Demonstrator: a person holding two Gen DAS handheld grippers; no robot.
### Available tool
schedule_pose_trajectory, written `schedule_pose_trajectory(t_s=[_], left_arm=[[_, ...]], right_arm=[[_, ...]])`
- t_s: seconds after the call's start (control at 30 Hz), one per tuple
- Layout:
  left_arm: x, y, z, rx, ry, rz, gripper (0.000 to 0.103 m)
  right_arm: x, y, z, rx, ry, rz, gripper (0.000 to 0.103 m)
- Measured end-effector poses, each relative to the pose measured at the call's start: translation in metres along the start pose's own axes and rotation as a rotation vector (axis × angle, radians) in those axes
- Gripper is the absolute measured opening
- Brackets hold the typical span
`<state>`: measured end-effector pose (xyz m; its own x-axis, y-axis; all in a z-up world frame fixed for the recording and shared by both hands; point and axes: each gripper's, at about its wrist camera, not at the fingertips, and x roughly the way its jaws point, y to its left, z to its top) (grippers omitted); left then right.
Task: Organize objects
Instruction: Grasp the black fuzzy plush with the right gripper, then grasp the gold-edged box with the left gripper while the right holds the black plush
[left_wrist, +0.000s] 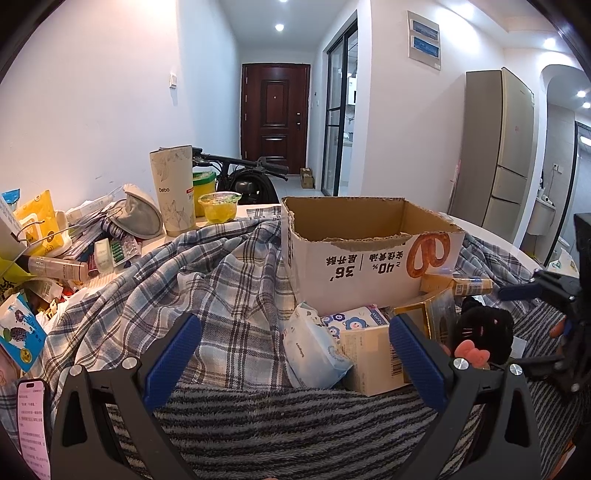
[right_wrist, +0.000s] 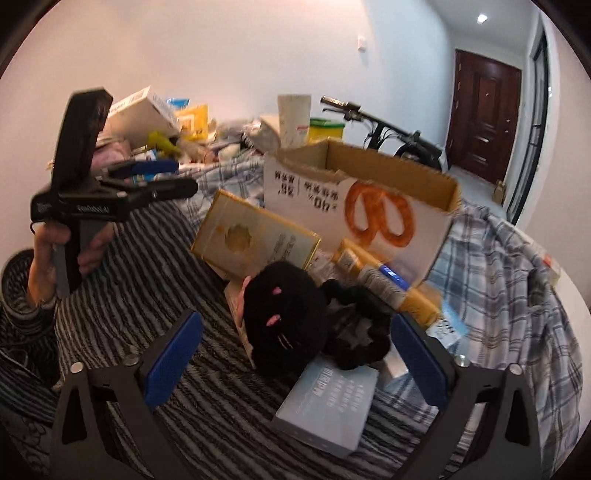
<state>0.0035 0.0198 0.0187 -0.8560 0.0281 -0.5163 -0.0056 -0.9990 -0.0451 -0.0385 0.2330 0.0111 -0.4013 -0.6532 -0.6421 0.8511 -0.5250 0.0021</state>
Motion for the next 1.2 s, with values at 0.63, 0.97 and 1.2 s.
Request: schedule_pose_trajectory(t_s=[0.63,0.97,1.2], left_arm=[[-0.002,0.002,0.001,-0.007,-0.005,0.0,0.103],[-0.016,-0.023,0.002,0.172,-0.04,-0.09,0.103],[-0.034,-0.103,-0.019,0.905,-0.093,-0.07,0.103]], right_arm=[[-0.016,-0.007,-0.004,0.069,-0.116,-0.008,0.041],[-0.045,-0.021,-0.004,0.152,-0.256,-0.123,0.042],[-0.049,-0.033,-0.006,0.207,-0.282,-0.085,0.042]])
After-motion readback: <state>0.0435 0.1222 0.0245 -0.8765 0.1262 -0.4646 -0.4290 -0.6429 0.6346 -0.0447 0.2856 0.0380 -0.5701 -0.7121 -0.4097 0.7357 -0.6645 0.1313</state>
